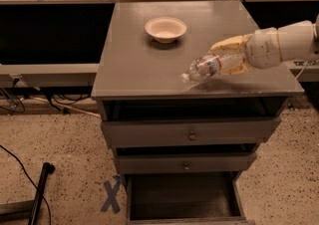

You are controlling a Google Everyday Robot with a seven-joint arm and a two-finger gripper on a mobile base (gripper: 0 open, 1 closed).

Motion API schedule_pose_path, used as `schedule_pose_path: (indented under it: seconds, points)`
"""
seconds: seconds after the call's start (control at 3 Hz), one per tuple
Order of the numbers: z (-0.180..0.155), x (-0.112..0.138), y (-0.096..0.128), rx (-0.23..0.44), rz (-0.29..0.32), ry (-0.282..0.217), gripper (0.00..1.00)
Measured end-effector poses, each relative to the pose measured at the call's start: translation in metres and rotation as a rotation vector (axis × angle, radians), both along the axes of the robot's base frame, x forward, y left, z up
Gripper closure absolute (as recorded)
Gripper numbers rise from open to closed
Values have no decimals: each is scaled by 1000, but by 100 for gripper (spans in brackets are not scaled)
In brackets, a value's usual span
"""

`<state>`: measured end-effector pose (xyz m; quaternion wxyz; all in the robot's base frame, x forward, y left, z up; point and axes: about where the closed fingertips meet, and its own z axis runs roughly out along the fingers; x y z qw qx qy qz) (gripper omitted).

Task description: Pick water bottle from bottom drawer and place on counter

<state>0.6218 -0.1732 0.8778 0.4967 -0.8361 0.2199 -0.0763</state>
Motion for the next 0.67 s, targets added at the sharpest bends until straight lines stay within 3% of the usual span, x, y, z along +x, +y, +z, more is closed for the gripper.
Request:
schedule_pose_path:
  seconds: [0.33, 0.67]
  points:
    - [-1, 0, 3, 1, 6, 2, 35]
    - [-3, 1, 7, 2, 13, 5, 4]
